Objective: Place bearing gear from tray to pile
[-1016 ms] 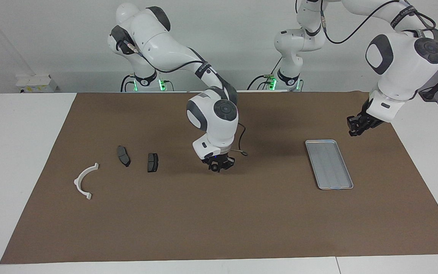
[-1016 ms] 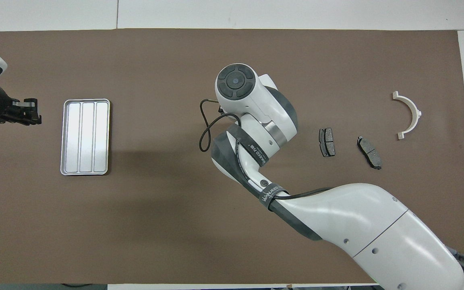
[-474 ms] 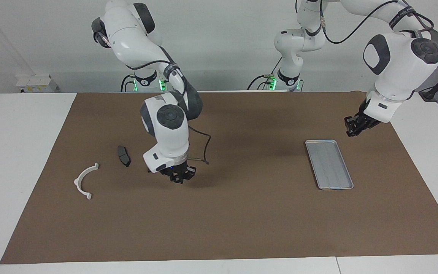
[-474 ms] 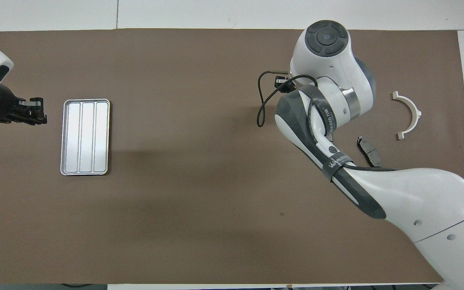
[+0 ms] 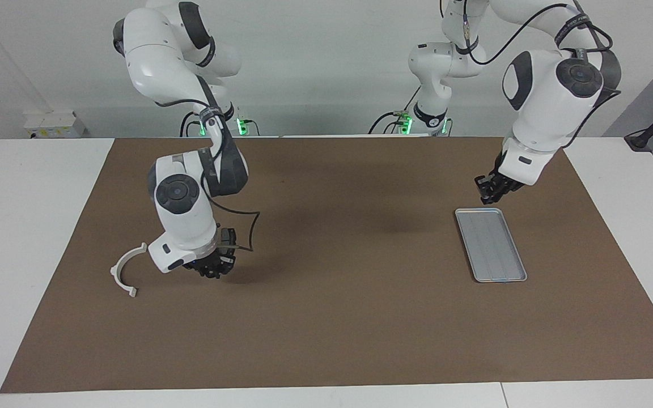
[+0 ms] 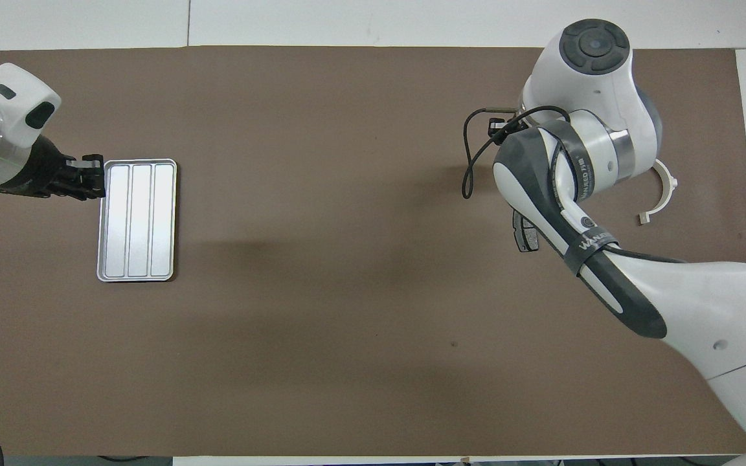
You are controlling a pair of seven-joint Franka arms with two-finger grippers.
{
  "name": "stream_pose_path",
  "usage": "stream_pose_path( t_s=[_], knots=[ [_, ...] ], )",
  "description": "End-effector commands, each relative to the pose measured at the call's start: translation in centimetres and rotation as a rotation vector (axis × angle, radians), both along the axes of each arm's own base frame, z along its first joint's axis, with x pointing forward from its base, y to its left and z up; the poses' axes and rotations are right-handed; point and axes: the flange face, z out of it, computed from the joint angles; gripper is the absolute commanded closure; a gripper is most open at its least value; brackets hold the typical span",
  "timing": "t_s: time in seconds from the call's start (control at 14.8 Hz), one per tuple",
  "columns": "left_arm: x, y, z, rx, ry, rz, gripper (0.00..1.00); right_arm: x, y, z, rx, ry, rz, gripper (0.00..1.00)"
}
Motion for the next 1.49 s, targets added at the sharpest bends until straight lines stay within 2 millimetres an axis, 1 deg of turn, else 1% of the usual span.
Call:
stream_pose_path(
  t_s=[0.0, 0.07, 0.14, 0.2, 0.27, 0.34, 0.41, 0.47, 0.54, 0.68, 0.74, 0.81, 0.88, 0.95, 1.02, 1.08, 1.15, 1.22, 1.29, 1.42],
  knots=[
    [-1.6, -4.2, -1.1, -0.029, -0.023, 0.079, 1.0, -2.2, -1.5, -1.3, 0.03, -0.047, 0.041, 1.0],
    [-2.6, -7.7, -2.4, -0.043, -0.027, 0.1, 1.0, -2.7, -2.0, -2.3, 0.035, -0.053, 0.048, 1.0],
    [-3.2, -10.0, -3.4, -0.047, -0.036, 0.135, 1.0, -3.0, -2.8, -2.9, 0.036, -0.051, 0.049, 1.0],
    [-3.7, -12.2, -4.3, -0.057, -0.053, 0.163, 1.0, -3.3, -2.7, -3.3, 0.036, -0.046, 0.051, 1.0],
    [-4.9, -14.6, -5.4, -0.063, -0.064, 0.178, 1.0, -3.5, -2.8, -3.6, 0.037, -0.049, 0.051, 1.0],
    [-5.4, -16.1, -6.1, -0.074, -0.079, 0.196, 1.0, -3.7, -2.9, -3.7, 0.038, -0.052, 0.052, 1.0],
    [-5.7, -18.3, -7.7, -0.077, -0.08, 0.192, 1.0, -3.9, -2.8, -4.1, 0.039, -0.047, 0.05, 1.0],
    [-5.7, -20.2, -9.9, -0.068, -0.065, 0.199, 1.0, -4.1, -2.8, -4.4, 0.039, -0.046, 0.05, 1.0],
    [-5.5, -21.3, -11.5, -0.07, -0.07, 0.211, 1.0, -4.1, -2.7, -4.5, 0.04, -0.046, 0.052, 1.0],
    [-5.2, -22.0, -13.7, -0.07, -0.07, 0.221, 1.0, -4.3, -3.1, -4.9, 0.04, -0.039, 0.051, 1.0],
    [-4.9, -22.7, -15.1, -0.068, -0.067, 0.236, 1.0, -4.4, -3.2, -5.0, 0.04, -0.036, 0.048, 1.0],
    [-5.3, -24.7, -16.5, -0.067, -0.072, 0.241, 1.0, -4.4, -3.2, -5.0, 0.04, -0.036, 0.048, 1.0],
    [-5.4, -25.5, -17.2, -0.069, -0.074, 0.242, 1.0, -4.4, -3.1, -5.0, 0.04, -0.036, 0.051, 1.0],
    [-5.1, -25.8, -18.1, -0.072, -0.073, 0.246, 1.0, -4.4, -3.1, -5.0, 0.04, -0.038, 0.05, 1.0],
    [-4.8, -26.0, -18.2, -0.078, -0.08, 0.259, 1.0, -4.3, -3.0, -4.9, 0.043, -0.051, 0.05, 1.0],
    [-4.5, -26.3, -18.7, -0.082, -0.084, 0.277, 1.0, -4.2, -3.0, -4.9, 0.046, -0.06, 0.053, 1.0],
    [-4.1, -26.6, -18.8, -0.085, -0.092, 0.278, 1.0, -4.1, -3.3, -4.9, 0.047, -0.063, 0.052, 1.0],
    [-4.0, -26.5, -18.8, -0.085, -0.094, 0.278, 1.0, -4.3, -3.6, -5.3, 0.046, -0.054, 0.047, 1.0],
    [-3.8, -26.4, -18.8, -0.089, -0.096, 0.282, 1.0, -4.2, -3.9, -5.3, 0.049, -0.065, 0.053, 1.0],
    [-3.3, -26.4, -18.9, -0.095, -0.107, 0.284, 1.0, -4.4, -3.8, -5.7, 0.056, -0.084, 0.062, 1.0]
  ],
)
